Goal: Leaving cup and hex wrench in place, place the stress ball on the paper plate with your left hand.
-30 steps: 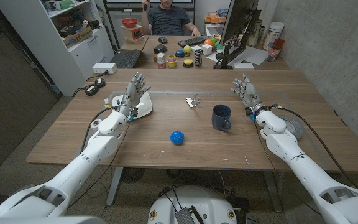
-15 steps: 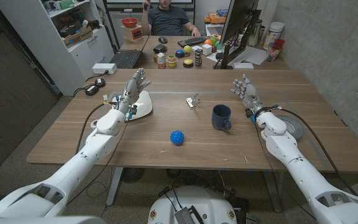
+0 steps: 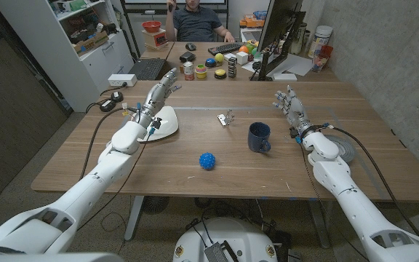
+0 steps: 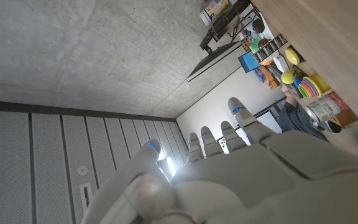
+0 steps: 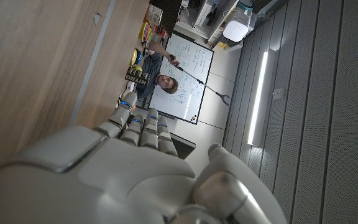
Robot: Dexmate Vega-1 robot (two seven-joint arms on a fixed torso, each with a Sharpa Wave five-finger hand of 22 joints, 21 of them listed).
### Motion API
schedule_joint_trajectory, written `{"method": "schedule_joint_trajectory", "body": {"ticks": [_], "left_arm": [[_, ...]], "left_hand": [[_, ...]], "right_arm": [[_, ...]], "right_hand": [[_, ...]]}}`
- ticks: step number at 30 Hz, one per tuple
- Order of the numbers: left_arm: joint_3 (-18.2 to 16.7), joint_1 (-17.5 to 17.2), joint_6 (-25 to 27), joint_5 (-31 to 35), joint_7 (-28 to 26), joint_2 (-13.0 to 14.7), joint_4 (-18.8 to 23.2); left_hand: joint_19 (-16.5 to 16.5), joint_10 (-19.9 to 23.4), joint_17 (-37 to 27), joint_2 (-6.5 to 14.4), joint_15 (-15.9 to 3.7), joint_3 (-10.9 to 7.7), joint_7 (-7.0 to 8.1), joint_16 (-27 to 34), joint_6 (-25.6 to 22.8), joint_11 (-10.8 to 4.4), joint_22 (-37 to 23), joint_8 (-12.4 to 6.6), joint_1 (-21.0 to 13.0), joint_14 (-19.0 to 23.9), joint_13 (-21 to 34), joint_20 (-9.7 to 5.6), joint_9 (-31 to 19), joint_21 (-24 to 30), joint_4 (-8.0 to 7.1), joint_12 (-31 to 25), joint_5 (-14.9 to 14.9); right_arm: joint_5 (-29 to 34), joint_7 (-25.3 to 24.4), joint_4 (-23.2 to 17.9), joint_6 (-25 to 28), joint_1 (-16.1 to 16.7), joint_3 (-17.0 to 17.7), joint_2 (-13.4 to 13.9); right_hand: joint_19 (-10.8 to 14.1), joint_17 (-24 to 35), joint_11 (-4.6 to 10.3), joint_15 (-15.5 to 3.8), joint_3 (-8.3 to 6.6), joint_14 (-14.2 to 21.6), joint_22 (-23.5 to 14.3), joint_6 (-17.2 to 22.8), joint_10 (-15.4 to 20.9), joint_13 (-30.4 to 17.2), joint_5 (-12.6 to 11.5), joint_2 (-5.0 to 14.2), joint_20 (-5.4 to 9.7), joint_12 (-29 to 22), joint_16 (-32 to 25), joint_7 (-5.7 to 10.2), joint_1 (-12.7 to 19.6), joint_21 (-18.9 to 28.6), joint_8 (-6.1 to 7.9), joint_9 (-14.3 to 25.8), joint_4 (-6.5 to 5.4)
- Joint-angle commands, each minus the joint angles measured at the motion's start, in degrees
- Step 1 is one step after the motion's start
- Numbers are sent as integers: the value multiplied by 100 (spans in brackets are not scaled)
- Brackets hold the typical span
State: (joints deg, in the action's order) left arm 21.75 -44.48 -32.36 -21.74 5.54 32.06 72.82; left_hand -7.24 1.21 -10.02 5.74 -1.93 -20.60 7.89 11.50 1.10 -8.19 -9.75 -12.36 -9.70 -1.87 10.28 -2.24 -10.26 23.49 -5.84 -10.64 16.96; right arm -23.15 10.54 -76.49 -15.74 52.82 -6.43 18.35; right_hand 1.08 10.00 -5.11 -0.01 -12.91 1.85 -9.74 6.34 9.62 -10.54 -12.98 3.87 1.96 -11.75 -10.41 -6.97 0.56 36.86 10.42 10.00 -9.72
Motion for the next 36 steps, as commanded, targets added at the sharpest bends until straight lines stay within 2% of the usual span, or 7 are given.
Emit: {"method": "schedule_joint_trajectory", "body": {"ticks": [1, 8, 13, 16, 24, 28, 36], "left_arm": [[2, 140, -901, 1003, 114, 139, 22], [-87, 155, -1240, 1303, 214, 222, 125], [-175, 137, -1555, 1543, 369, 349, 321], [-245, 134, -1741, 1813, 418, 414, 429], [-412, 61, -2065, 2167, 682, 558, 785], [-524, 3, -2202, 2324, 809, 611, 973], [-818, -107, -2454, 2921, 981, 664, 1377]], "left_hand": [[-23, 62, -13, -83, -374, 8, 48, 18, -67, -26, -12, -47, -67, 59, 16, -101, -27, -34, 59, -21, 12], [-35, 97, -8, -224, -400, 37, 87, -4, -93, -69, -14, -38, -167, 80, 16, -68, -26, -70, 158, -23, 8], [-30, 90, -8, -342, -410, 65, 166, -26, -52, -93, -19, -6, -261, 83, 18, 77, -28, -110, 246, -13, 9], [-7, 29, -9, -414, -384, 82, 209, -41, -16, -108, -21, 16, -322, 75, 19, 87, -30, -142, 303, 10, 10], [74, -121, -17, -775, -334, 213, 375, -93, 166, -183, -30, 90, -508, -14, 25, 163, -36, -259, 506, 29, 4], [84, -157, -20, -872, -324, 255, 433, -101, 190, -190, -33, 96, -550, -41, 26, 187, -39, -287, 552, 28, 4], [251, -533, -42, -1017, -335, 346, 470, -154, 548, -196, -42, 185, -712, -334, 33, 324, -53, -453, 654, 68, 39]], "right_arm": [[37, -49, -242, -242, 295, 249, -47], [47, -102, -366, -306, 427, 331, -44], [52, -106, -374, -386, 458, 361, -55], [60, -97, -358, -446, 452, 364, -63], [99, -135, -469, -473, 471, 372, -29], [111, -158, -543, -473, 497, 380, -4], [104, -185, -608, -540, 543, 404, 5]], "right_hand": [[29, 19, 4, -12, -11, 54, -13, -5, 58, -7, -46, 377, 306, -28, -24, -31, 23, -28, 30, 31, 2], [40, 18, 2, -10, -8, 61, -13, 11, 72, -7, -48, 380, 302, -34, -25, -37, 26, -42, 36, 30, 4], [43, 18, 6, -14, -5, 63, -14, 10, 80, -7, -48, 379, 303, -37, -25, -34, 27, -54, 34, 30, 4], [48, 18, 3, -10, -4, 67, -14, 13, 79, -7, -49, 379, 296, -36, -26, -40, 27, -58, 35, 30, 4], [57, 17, -1, -11, 2, 68, -14, 16, 81, -7, -51, 377, 299, -36, -24, -35, 28, -75, 35, 29, 5], [63, 17, -3, -11, 5, 70, -14, 19, 85, -7, -51, 376, 299, -38, -24, -33, 28, -83, 35, 29, 5], [76, 17, 5, -6, 11, 76, -15, 20, 94, -7, -52, 375, 295, -41, -25, -35, 27, -99, 34, 28, 5]]}}
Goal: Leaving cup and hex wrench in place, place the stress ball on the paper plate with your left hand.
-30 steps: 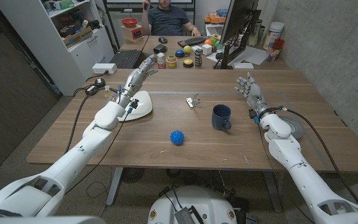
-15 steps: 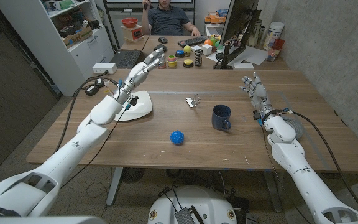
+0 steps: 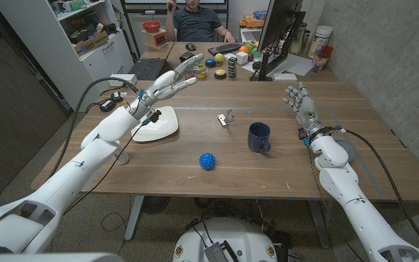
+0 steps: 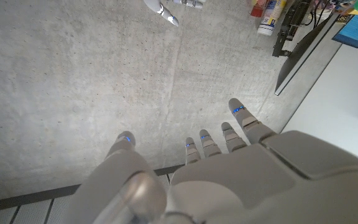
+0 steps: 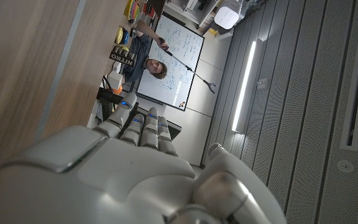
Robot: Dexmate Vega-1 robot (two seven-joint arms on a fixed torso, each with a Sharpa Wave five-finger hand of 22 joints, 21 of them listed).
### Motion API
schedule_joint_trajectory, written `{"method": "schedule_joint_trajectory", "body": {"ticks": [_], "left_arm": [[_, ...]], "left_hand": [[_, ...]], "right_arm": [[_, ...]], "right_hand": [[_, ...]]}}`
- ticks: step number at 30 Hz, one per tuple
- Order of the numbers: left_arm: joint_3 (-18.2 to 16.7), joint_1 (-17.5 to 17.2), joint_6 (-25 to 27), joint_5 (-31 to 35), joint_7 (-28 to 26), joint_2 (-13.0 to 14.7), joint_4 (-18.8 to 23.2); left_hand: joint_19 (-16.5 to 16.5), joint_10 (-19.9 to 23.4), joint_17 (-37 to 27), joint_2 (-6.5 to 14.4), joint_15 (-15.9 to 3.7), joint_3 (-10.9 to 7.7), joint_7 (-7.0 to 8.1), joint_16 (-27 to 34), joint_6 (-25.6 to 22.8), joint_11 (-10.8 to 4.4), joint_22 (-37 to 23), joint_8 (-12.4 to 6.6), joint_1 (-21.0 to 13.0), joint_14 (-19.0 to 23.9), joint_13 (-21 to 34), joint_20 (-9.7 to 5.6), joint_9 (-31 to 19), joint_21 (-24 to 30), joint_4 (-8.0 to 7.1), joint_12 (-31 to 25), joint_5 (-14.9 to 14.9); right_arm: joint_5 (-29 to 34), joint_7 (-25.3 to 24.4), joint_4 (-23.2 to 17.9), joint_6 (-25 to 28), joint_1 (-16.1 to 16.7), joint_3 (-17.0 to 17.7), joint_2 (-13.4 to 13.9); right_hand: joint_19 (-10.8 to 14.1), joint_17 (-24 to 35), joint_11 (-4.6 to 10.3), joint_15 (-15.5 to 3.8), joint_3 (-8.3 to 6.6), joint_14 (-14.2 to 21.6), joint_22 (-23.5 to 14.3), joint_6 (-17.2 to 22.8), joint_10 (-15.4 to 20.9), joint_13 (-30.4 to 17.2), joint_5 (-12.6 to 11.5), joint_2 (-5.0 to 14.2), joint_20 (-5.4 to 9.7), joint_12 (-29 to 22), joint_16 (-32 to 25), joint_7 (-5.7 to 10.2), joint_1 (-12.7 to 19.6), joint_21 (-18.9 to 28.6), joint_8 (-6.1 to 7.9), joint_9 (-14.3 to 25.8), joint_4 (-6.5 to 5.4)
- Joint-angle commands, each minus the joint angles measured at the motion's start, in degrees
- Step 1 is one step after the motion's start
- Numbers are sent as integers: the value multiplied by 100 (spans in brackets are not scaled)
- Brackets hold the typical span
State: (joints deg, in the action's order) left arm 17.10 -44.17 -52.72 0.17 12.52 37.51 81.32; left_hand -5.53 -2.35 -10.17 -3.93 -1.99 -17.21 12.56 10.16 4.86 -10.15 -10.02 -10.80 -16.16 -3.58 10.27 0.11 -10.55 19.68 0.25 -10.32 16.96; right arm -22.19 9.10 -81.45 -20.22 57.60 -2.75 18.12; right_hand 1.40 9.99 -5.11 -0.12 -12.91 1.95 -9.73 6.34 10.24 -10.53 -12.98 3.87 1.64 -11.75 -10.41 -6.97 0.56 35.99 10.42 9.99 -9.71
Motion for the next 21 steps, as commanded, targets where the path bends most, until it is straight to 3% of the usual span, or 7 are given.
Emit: {"method": "schedule_joint_trajectory", "body": {"ticks": [1, 5, 9, 21], "left_arm": [[-391, -151, -452, 814, 296, 114, 569], [-470, -172, -569, 992, 418, 111, 698], [-516, -184, -663, 1116, 568, 115, 825], [-533, -233, -773, 1418, 1084, 179, 1150]], "left_hand": [[92, -212, -29, -59, -307, 19, 4, -22, 215, 14, -17, 33, -78, -209, 35, 104, -26, -89, 51, 32, 44], [143, -365, -36, -90, -321, 55, 5, -25, 327, 25, -21, 39, -111, -323, 37, 144, -31, -142, 66, 39, 57], [174, -553, -45, -121, -338, 103, 5, -24, 493, 28, -26, 49, -151, -476, 39, 28, -35, -198, 80, 43, 74], [330, -962, -50, -199, -274, 206, 11, -11, 862, 41, -31, 57, -276, -775, 41, 145, -39, -349, 139, 38, 113]], "right_arm": [[13, -50, -121, -101, 71, 39, 28], [14, -57, -154, -141, 98, 50, 38], [13, -76, -177, -179, 128, 58, 36], [-10, -107, -196, -275, 214, 82, 21]], "right_hand": [[43, 18, 10, -1, 12, 66, -16, 21, 35, -8, -52, 375, 328, -42, -25, -35, 27, -14, 34, 29, 5], [47, 18, 10, -6, 15, 72, -16, 23, 33, -7, -53, 375, 325, -40, -27, -35, 27, -24, 34, 29, 5], [52, 18, 10, 1, 17, 75, -16, 24, 37, -7, -54, 375, 322, -42, -27, -37, 27, -29, 34, 29, 5], [67, 18, 8, -2, 23, 79, -17, 37, 47, -7, -57, 380, 329, -44, -25, -34, 28, -56, 37, 28, 4]]}}
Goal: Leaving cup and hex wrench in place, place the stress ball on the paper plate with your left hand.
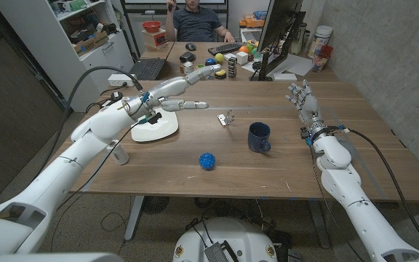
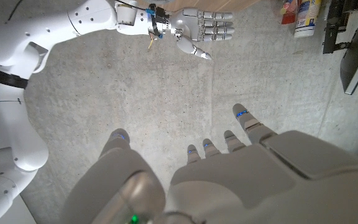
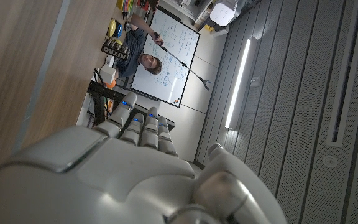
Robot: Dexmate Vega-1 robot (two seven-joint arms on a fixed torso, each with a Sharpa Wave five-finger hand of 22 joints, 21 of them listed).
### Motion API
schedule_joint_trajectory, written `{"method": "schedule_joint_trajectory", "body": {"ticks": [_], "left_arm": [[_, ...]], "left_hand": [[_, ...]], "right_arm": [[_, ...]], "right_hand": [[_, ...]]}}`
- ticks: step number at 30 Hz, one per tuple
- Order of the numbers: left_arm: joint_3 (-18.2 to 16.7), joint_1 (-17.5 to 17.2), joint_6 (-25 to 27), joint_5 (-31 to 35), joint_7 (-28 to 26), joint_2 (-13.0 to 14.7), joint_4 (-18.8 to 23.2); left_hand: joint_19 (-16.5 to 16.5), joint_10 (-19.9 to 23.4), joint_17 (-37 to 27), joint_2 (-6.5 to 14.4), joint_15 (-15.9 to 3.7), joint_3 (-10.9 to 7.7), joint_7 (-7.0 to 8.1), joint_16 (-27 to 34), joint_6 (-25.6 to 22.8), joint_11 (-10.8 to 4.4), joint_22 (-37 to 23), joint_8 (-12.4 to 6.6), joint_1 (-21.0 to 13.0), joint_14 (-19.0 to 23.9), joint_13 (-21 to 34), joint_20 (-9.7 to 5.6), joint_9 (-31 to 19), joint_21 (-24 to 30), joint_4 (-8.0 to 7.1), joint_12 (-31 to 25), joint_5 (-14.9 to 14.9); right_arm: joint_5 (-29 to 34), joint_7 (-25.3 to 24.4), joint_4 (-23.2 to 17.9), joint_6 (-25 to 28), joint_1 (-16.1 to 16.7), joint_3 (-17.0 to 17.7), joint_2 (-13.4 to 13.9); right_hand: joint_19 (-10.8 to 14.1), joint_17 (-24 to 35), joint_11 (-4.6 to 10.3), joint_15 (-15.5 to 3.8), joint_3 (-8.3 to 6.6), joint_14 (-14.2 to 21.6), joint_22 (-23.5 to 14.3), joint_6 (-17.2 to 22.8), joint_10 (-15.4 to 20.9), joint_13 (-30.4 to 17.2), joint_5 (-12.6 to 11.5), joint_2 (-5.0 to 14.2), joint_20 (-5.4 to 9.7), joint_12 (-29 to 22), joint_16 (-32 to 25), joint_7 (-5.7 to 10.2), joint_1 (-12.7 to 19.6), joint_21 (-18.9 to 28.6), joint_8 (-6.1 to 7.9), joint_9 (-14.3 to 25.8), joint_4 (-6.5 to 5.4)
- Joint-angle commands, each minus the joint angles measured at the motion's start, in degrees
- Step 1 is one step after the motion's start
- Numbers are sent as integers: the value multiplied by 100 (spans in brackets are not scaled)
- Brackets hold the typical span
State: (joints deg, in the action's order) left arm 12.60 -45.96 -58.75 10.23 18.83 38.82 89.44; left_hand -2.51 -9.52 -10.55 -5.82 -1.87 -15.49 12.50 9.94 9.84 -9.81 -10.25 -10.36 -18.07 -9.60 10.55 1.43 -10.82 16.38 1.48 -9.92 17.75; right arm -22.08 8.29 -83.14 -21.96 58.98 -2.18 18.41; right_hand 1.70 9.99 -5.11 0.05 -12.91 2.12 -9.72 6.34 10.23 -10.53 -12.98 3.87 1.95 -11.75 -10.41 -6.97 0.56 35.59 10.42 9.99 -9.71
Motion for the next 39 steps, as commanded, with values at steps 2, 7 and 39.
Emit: {"method": "schedule_joint_trajectory", "body": {"ticks": [2, 7, 39], "left_arm": [[-100, -64, -197, 501, 491, 30, 356], [-109, -71, -192, 689, 588, 3, 384], [293, -82, 430, 1779, 940, 414, 905]], "left_hand": [[-26, -244, -10, -13, -281, 42, 21, 22, 373, 2, -8, 1, -105, -170, 13, 2, -14, -8, 24, -18, 38], [-63, -272, -6, -5, -259, 43, 25, 30, 378, -32, -6, -19, -157, -183, 11, 6, -18, -12, 45, -26, 50], [-178, -158, 23, 142, -294, -44, 22, 124, 390, 38, 4, -153, -938, -33, -4, 5, -51, -156, 385, -131, 168]], "right_arm": [[-25, -21, -12, -124, 79, 24, -13], [-44, -4, 35, -163, 79, 19, -28], [-91, 54, 153, -351, 105, 13, -61]], "right_hand": [[37, 18, 9, -16, 24, 63, -18, 36, 44, -7, -57, 380, 295, -42, -25, -33, 27, -20, 36, 28, 3], [46, 18, 8, -14, 27, 66, -18, 42, 46, -7, -57, 382, 299, -42, -25, -35, 27, -27, 37, 28, 3], [73, 18, 14, -19, 39, 72, -20, 52, 57, -7, -63, 392, 304, -43, -22, -32, 30, -86, 34, 25, 3]]}}
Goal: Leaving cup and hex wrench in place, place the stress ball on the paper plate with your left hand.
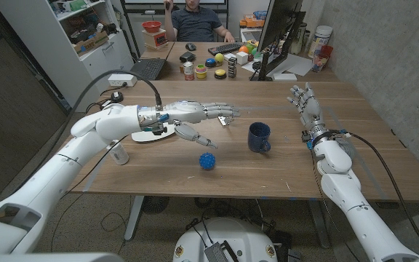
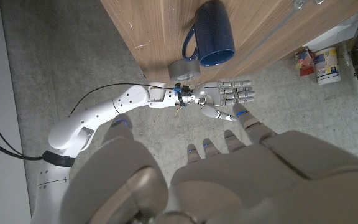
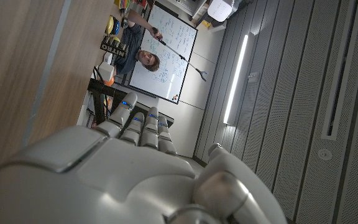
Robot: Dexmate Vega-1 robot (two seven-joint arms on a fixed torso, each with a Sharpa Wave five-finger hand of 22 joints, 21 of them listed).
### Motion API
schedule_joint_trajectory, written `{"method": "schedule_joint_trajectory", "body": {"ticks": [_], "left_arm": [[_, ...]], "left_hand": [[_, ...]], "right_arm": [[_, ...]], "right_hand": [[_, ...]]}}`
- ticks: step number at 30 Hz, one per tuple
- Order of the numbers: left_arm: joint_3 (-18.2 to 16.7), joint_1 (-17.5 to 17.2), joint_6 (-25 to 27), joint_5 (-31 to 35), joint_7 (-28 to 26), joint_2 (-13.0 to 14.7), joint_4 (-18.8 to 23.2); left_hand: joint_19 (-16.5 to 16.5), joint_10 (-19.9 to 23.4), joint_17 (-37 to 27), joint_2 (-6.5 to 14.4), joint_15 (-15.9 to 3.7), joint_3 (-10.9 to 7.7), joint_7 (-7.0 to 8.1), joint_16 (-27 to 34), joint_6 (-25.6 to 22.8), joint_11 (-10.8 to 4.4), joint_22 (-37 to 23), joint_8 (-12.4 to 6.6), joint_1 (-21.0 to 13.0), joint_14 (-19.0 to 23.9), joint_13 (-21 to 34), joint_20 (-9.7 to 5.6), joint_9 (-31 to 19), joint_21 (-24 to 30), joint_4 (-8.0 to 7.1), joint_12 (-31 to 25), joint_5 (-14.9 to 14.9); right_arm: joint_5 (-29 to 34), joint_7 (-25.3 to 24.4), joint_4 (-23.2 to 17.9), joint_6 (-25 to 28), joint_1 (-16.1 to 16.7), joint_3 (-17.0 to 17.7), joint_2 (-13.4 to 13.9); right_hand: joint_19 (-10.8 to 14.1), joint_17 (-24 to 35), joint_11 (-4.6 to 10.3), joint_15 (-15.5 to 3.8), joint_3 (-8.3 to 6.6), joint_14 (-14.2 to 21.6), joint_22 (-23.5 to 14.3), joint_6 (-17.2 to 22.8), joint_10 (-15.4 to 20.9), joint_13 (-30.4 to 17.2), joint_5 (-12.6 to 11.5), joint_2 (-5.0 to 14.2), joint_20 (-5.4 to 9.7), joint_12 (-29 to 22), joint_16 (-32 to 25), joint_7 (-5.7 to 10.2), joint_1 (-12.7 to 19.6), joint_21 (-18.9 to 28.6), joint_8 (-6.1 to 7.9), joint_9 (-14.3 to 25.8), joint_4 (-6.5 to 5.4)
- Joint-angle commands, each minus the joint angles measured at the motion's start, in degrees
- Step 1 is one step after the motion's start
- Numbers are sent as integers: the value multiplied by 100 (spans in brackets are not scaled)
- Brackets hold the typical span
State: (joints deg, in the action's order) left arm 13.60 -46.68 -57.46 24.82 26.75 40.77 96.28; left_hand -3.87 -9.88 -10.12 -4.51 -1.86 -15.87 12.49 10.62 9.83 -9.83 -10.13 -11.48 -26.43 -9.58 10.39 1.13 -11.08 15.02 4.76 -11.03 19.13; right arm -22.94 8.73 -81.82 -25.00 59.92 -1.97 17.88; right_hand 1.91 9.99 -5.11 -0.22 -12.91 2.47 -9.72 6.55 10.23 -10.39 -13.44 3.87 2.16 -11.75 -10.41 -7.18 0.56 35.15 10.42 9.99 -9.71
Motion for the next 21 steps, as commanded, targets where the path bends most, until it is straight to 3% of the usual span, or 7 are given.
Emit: {"method": "schedule_joint_trajectory", "body": {"ticks": [1, 11, 21], "left_arm": [[210, -9, 320, 348, 142, 236, 226], [444, 41, 523, 594, 194, 448, 332], [643, 67, 724, 713, 257, 638, 442]], "left_hand": [[-42, -125, -20, 13, -300, -7, 22, 55, 387, 39, -8, -43, -111, -34, 12, 35, -25, -23, 61, -18, 32], [-20, -218, -25, 39, -259, -12, 25, 28, 358, 56, -11, -57, -259, -85, 13, 76, -27, -72, 118, 22, 46], [-257, -89, -42, 103, -328, -16, 23, 135, 291, 77, -17, -84, -479, 279, 12, 106, -33, -44, 184, -30, 67]], "right_arm": [[-9, 13, 21, -45, 12, -9, -7], [-24, 20, 2, -104, 36, -3, -12], [-53, 47, 1, -169, 34, -6, -23]], "right_hand": [[53, 18, 11, 8, 39, 38, -20, 30, 58, -20, -18, 392, 281, -43, -22, -11, 30, -45, 33, 26, 3], [62, 18, 12, 8, 43, 43, -21, 31, 56, -20, -21, 396, 282, -41, -22, -12, 32, -67, 32, 25, 3], [71, 17, 6, 11, 46, 45, -22, 48, 66, -20, -23, 401, 281, -43, -21, -9, 33, -88, 37, 25, 2]]}}
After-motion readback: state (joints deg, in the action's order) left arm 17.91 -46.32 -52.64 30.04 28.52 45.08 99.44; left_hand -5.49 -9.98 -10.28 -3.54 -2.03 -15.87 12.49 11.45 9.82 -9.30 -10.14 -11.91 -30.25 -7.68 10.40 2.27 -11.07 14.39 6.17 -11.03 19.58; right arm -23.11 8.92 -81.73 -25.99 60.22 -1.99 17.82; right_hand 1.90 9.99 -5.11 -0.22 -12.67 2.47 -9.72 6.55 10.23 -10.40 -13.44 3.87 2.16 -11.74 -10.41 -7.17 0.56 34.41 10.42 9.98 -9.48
